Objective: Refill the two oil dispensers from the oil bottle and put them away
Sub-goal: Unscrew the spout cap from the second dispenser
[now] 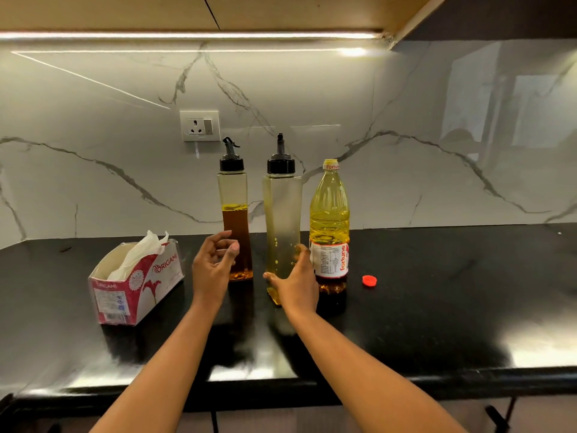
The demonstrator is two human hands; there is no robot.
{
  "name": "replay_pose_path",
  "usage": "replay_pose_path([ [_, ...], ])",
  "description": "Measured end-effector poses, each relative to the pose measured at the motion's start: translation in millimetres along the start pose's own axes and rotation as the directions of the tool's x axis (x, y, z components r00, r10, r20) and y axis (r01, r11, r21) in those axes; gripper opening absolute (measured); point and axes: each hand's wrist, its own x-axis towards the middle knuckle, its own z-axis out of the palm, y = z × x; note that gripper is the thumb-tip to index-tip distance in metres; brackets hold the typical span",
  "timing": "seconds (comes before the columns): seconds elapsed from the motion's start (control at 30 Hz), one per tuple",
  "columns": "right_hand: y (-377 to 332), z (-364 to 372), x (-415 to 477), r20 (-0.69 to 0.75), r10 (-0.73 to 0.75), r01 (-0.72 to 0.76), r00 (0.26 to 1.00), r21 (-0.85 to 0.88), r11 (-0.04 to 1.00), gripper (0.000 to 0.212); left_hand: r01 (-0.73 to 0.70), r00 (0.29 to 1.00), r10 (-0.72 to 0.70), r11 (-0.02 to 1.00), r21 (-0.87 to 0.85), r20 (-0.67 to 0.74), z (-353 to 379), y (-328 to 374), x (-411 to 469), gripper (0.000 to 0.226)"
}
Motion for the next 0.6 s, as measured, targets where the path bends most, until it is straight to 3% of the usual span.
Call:
replay_pose_path([
  [0.2,9,-25,-16,0.175,-0.01,-0.007,0.985,0.094,0.996,0.095,0.131,0.966,-0.106,0.987,-0.092,0.237,9,-1,-6,0.04],
  [0.33,16,-41,-15,0.304,-0.022,-0.026,0.952,0.155,0.988,0.093,0.225,0.911,-0.183,0.971,-0.075,0.371,12,-1,-9,0.078],
  [0.53,23,-59,-2,0.508,0.017,-0.157,0.861,0.234,0.959,0.074,0.266,0.824,-0.212,0.964,-0.028,0.526,22,-3,-18,0.086],
  [0.6,14,-75,9,0.438,0.0,-0.113,0.899,0.231,0.966,0.059,0.263,0.809,-0.225,0.965,0.009,0.542,22,-6,-18,0.09],
])
